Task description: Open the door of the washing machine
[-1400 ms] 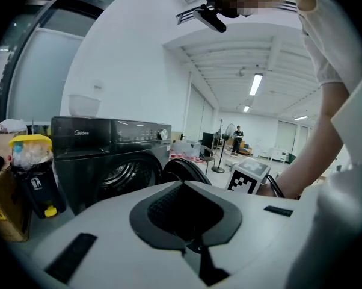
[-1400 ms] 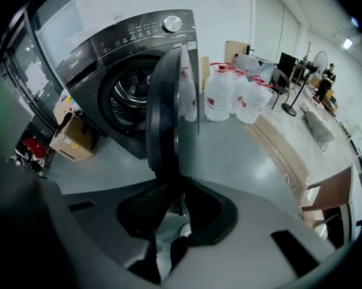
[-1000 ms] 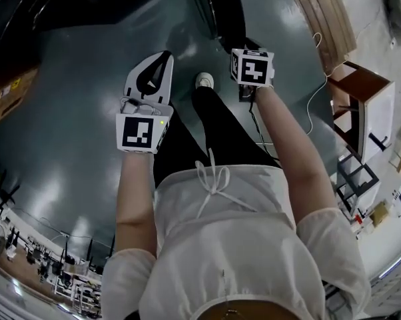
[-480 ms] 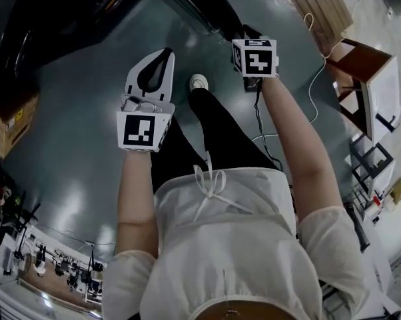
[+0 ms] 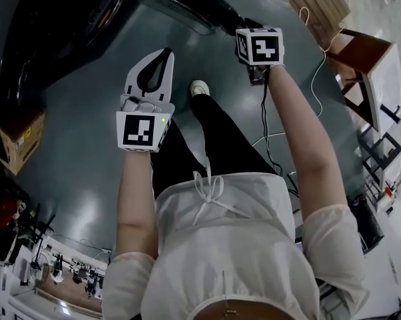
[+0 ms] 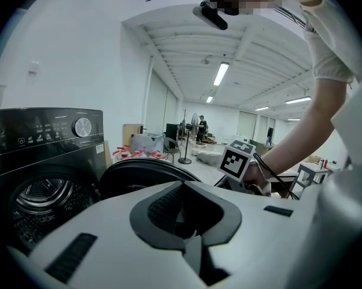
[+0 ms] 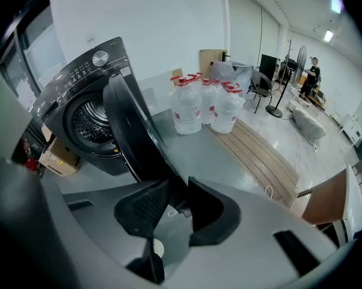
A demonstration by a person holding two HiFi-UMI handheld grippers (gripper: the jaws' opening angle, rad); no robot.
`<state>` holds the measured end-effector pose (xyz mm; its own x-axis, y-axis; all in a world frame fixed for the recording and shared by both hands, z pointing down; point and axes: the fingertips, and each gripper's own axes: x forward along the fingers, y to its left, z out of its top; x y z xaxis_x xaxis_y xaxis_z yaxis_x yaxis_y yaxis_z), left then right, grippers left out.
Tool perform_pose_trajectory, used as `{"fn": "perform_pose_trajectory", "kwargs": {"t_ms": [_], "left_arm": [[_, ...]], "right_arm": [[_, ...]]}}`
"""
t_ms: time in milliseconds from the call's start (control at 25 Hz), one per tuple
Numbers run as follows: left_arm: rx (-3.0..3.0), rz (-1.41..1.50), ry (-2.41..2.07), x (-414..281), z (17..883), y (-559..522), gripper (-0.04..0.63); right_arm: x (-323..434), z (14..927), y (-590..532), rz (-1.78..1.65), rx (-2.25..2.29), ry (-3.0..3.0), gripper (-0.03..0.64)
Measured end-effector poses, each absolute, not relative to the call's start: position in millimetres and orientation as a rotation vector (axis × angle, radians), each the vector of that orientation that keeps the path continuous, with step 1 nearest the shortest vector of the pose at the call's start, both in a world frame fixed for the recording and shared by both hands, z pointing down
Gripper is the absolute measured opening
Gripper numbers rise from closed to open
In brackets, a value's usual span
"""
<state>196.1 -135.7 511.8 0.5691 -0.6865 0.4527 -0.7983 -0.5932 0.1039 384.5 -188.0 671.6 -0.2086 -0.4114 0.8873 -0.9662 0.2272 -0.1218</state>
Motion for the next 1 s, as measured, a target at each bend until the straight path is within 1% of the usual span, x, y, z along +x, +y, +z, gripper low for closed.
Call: {"fn": "perform_pose_trajectory", "kwargs": {"t_ms": [120,360,520,680,800,1000], "left_arm": [[2.519,0.514,-1.212,203,512,-141,0.023],[2.511,0.544,-1.194,202,514,-143,0.023],[2.532,0.484,-1.243,195,503,-144,0.023],[2.512,0.482,-1.288,181,489,-135,0.023],[2.469,0.485,-1.338,162,473,-122,0.023],[2.4,0.483,-1.505,110,440,-103,0.023]], "right_arm": [[396,668,-198,0.956,1.318,-1.737,0.077],[406,665,-206,0.928,1.331,-1.721,0.005],[405,662,-201,0.903,1.307,-1.707,0.006],[389,647,-187,0.924,1.292,-1.741,0.006],[366,620,-179,0.866,1.3,-1.846,0.006],[304,563,-180,0.703,1.248,-2.041,0.006]]}}
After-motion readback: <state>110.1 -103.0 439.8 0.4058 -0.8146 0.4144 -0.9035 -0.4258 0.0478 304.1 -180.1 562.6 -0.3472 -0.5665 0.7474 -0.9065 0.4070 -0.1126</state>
